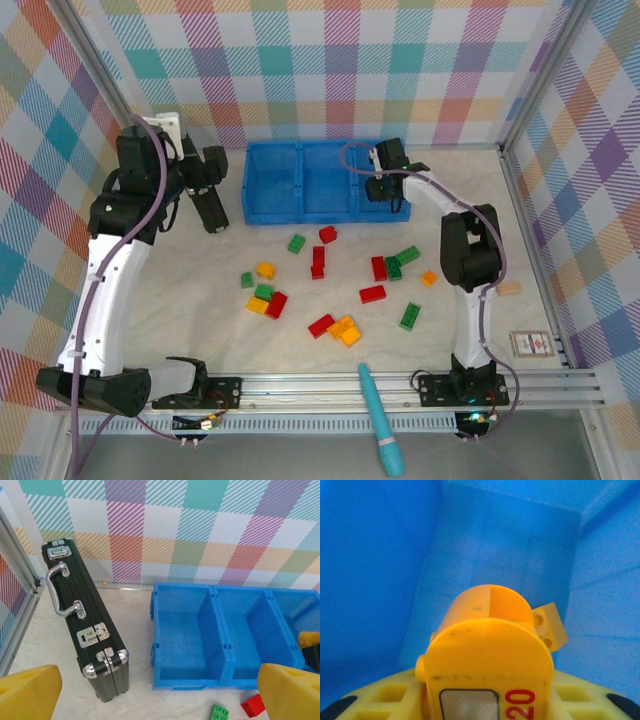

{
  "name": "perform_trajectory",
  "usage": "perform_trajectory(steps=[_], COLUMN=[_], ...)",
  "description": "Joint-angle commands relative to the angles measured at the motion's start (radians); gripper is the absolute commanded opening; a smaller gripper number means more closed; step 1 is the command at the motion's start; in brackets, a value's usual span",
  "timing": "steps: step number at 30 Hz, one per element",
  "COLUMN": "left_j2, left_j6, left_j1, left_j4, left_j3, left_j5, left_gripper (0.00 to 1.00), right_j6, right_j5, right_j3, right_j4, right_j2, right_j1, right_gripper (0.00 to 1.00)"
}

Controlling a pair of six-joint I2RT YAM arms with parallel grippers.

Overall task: Sort the legos into containers by color
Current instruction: Place the lego in the container, then pick up the lego from the middle-right of the table.

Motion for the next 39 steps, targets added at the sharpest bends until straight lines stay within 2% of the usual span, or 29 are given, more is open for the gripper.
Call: perform_trajectory(steps=[1, 7, 12, 17, 23, 31, 39], left_j2=[-0.006, 0.045, 0.079, 0.1, 0.102, 0.129, 0.185], left_j6=[-0.013, 0.022, 0.048, 0.099, 0.114, 0.071, 0.06], left_j1=[-0.007, -0.007, -0.007, -0.007, -0.007, -0.007, -0.007], left_j4=[-0.048, -0.058, -0.039, -0.03, -0.006, 0.001, -0.045], left_j3=[0.036, 0.076, 0.096, 0.092, 0.053, 0.01, 0.067], left_j5=[-0.015, 0.013, 0.038, 0.041, 0.05, 0.125, 0.205], left_gripper=[1.0, 1.0, 1.0, 1.0, 1.0, 1.0, 1.0], right_j6=[0.028, 0.055, 0.095, 0.221, 0.44, 0.743, 0.855], right_j5=[-0.016, -0.035, -0.013, 0.034, 0.135, 0.067, 0.019], right_j3=[0.016, -0.005, -0.019, -0.165, -0.42, -0.764, -0.83], right_j4=[0.025, -0.015, -0.122, -0.259, -0.432, -0.383, -0.364], right_j2=[-0.014, -0.09, -0.191, -0.383, -0.609, -0.802, -0.77], right_j1=[0.002, 0.011, 0.041, 0.058, 0.056, 0.051, -0.013], right_gripper=[0.5, 0.61, 0.63, 0.64, 0.65, 0.69, 0.7])
